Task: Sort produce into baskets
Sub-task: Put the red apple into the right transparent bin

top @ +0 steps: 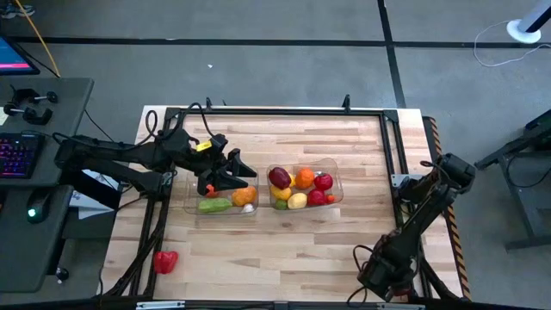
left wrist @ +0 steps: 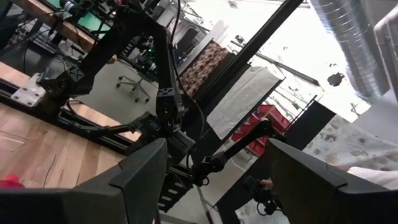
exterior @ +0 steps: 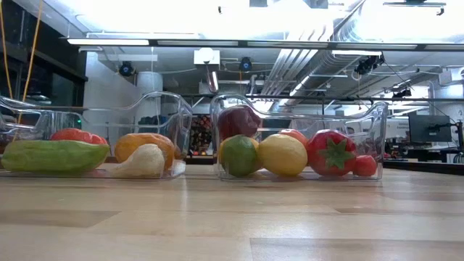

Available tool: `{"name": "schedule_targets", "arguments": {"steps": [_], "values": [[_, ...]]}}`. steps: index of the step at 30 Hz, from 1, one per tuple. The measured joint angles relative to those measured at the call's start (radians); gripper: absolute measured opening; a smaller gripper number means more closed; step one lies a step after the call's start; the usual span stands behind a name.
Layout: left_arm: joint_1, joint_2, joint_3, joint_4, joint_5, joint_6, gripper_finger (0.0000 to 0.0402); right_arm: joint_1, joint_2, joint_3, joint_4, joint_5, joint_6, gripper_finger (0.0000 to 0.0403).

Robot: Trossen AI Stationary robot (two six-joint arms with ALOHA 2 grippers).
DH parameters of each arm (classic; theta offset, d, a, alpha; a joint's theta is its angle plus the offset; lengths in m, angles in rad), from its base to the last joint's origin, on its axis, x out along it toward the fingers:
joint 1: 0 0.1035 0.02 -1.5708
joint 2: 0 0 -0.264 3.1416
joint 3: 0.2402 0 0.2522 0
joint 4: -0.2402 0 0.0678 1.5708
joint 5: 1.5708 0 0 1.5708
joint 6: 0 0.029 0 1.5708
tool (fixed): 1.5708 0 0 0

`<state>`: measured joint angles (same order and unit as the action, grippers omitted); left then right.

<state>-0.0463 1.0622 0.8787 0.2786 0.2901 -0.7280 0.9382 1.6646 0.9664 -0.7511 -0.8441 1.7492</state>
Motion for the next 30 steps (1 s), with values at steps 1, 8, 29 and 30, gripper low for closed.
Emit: {"name": "schedule_targets", "arguments": {"steps": [1,8,29,30], "values": [[0.000,0.000,0.000,-0.004,0.000,0.000,0.0259,0.005,0.000,-0.007,0.009,-0.006,0.005,0.0003],[0.000,0.000,0.000,-0.021,-0.003,0.000,0.0259,0.021,0.000,-0.072,0.126,-0.048,0.058,0.0001],[0.000,0.000,0.000,-0.050,-0.045,0.005,0.0259,-0.154,0.010,-0.034,0.107,0.529,-0.010,0.0000],[0.000,0.000,0.000,-0.050,-0.049,0.005,0.0259,-0.168,0.005,-0.023,0.108,0.556,-0.022,0.0000]]}}
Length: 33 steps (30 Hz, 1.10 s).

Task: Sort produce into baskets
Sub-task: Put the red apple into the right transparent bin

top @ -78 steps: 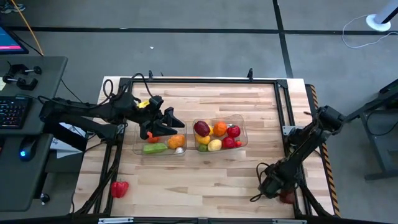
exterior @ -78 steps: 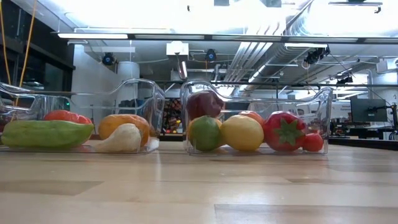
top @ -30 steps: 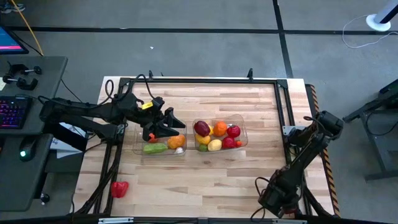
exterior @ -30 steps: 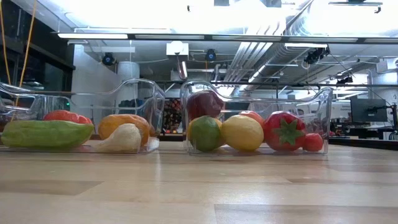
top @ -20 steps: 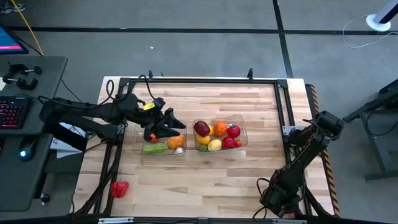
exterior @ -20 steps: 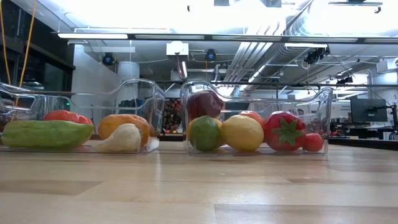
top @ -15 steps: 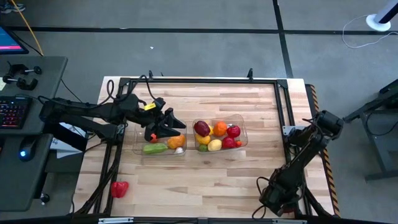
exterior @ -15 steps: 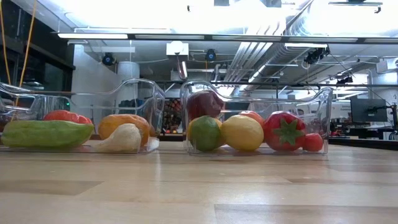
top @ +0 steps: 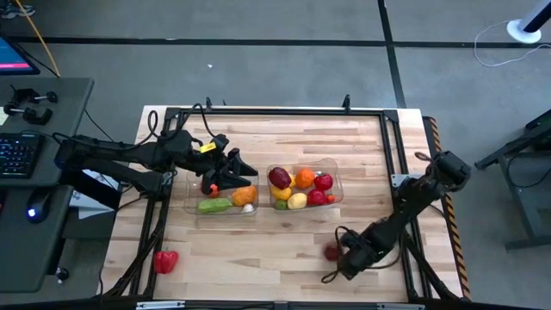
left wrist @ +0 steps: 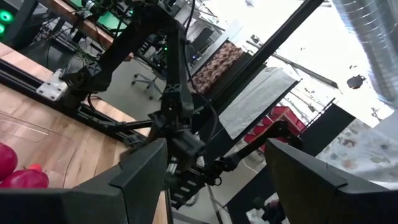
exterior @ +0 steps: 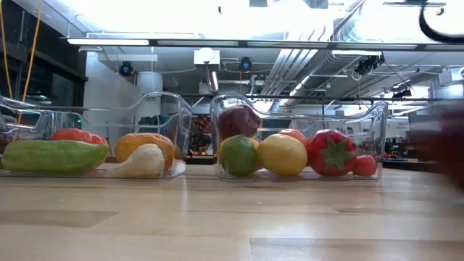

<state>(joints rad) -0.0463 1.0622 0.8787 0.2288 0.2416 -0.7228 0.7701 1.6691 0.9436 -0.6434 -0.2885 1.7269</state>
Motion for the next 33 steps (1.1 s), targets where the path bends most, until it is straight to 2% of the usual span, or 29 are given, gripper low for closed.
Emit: {"name": "schedule_targets", "arguments": {"steps": [4,11,14,17,21,25,30,33], "values": [[0.000,0.000,0.000,0.000,-0.013,-0.006,0.0259,-0.058,0.000,0.021,-0.020,0.050,-0.104,0.0000],[0.000,0.000,0.000,-0.009,-0.005,-0.036,0.0259,-0.120,-0.008,0.172,-0.026,0.197,-0.393,0.0000],[-0.008,0.000,0.000,-0.083,0.042,-0.063,0.0259,-0.159,-0.010,0.229,-0.022,0.311,-0.519,0.0000],[-0.036,0.000,0.000,-0.209,0.078,-0.098,0.0259,-0.202,-0.009,0.266,-0.026,0.353,-0.633,0.0000],[-0.108,0.022,0.000,-0.375,0.068,-0.137,0.0259,-0.261,-0.009,0.293,-0.058,0.367,-0.690,0.0000],[-0.220,0.078,0.000,-0.432,0.010,-0.181,0.0259,-0.305,-0.009,0.306,-0.108,0.383,-0.728,0.0000],[-0.362,0.210,0.000,-0.560,-0.097,-0.217,0.0259,-0.338,-0.009,0.312,-0.170,0.391,-0.749,0.0000],[-0.415,0.300,0.000,-0.636,-0.127,-0.245,0.0259,-0.352,-0.009,0.312,-0.196,0.392,-0.759,0.0003]]}}
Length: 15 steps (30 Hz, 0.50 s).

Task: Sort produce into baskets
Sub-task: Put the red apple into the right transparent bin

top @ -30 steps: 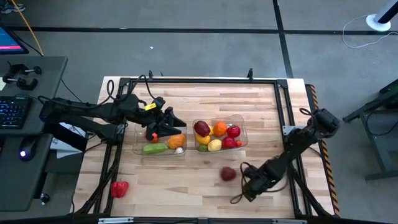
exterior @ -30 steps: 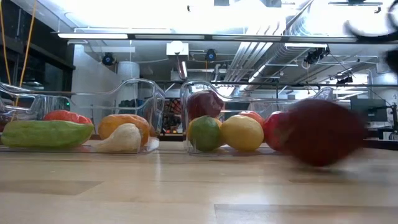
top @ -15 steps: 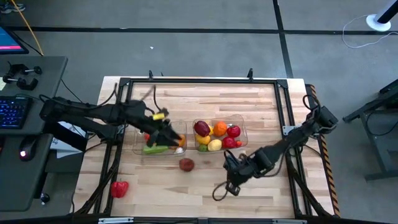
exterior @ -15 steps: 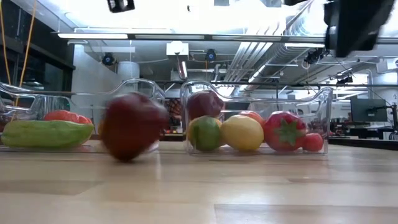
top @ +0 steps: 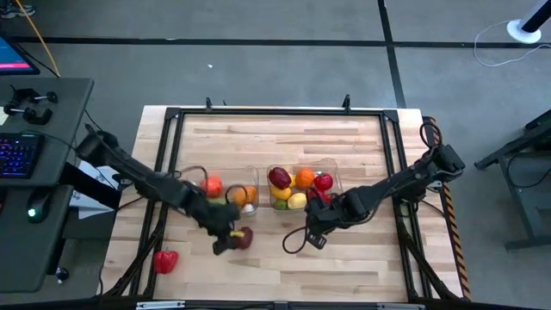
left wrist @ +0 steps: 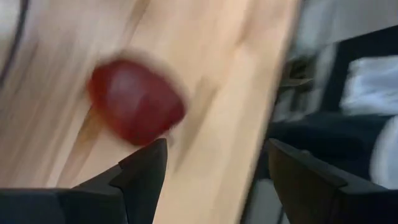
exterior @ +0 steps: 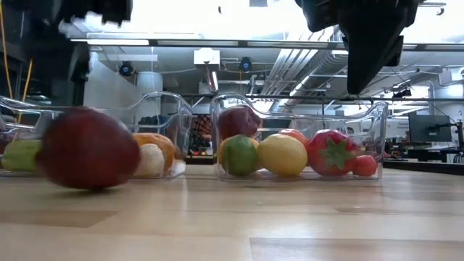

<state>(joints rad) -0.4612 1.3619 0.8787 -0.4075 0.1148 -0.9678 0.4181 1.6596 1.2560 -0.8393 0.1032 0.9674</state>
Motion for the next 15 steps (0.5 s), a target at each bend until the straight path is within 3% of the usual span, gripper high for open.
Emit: {"name": "schedule_targets", "arguments": {"steps": [5,11,15], "values": [[-0.046,0.105,0.054,-0.086,-0.074,0.006,0.0259,-0.026,0.000,0.000,-0.010,-0.005,-0.028,0.0044],[-0.053,0.158,0.183,-0.188,-0.276,0.019,0.0259,-0.040,0.000,0.000,-0.018,-0.002,-0.053,0.0142],[-0.045,0.208,0.202,-0.245,-0.282,-0.100,0.0259,-0.038,0.000,0.000,-0.052,0.003,-0.083,0.0203]]}}
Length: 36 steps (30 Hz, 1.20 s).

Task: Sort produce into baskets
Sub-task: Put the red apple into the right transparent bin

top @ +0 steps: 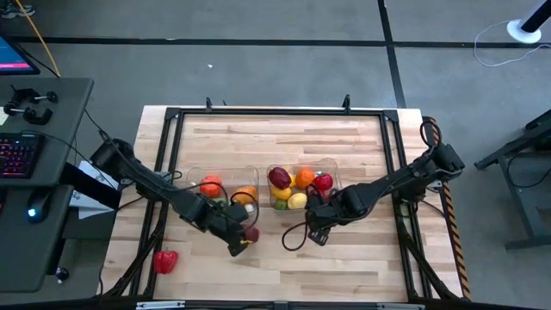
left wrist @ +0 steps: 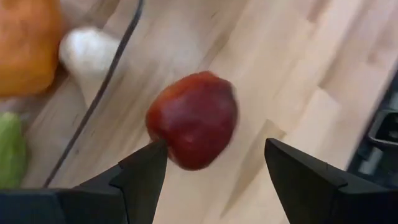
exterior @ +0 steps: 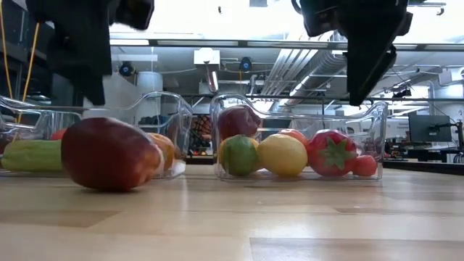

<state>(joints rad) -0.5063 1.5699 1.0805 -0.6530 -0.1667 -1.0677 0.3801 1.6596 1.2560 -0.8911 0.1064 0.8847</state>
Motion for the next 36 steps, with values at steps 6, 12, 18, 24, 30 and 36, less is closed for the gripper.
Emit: {"name": "schedule_targets", "arguments": {"steps": [6,12,18,24,30,36], "values": [[0.002,0.105,0.008,-0.008,0.025,-0.014,0.0259,-0.001,0.000,0.000,-0.030,0.044,-0.014,0.0256],[0.002,0.175,0.052,-0.002,-0.027,0.109,0.0259,-0.001,0.000,0.000,-0.029,0.044,-0.037,0.0266],[0.011,0.215,0.061,0.033,-0.019,0.175,0.0259,-0.001,0.000,0.000,-0.025,0.044,-0.036,0.0267],[0.006,0.223,0.057,0.141,-0.070,0.447,0.0259,-0.001,0.000,0.000,-0.024,0.044,-0.030,0.0267],[0.005,0.224,0.055,0.207,-0.069,0.877,0.0259,-0.001,0.000,0.000,-0.019,0.044,-0.030,0.0267],[0.018,0.224,0.055,0.225,-0.048,1.026,0.0259,-0.001,0.000,0.000,0.004,0.044,-0.029,0.0267]]}}
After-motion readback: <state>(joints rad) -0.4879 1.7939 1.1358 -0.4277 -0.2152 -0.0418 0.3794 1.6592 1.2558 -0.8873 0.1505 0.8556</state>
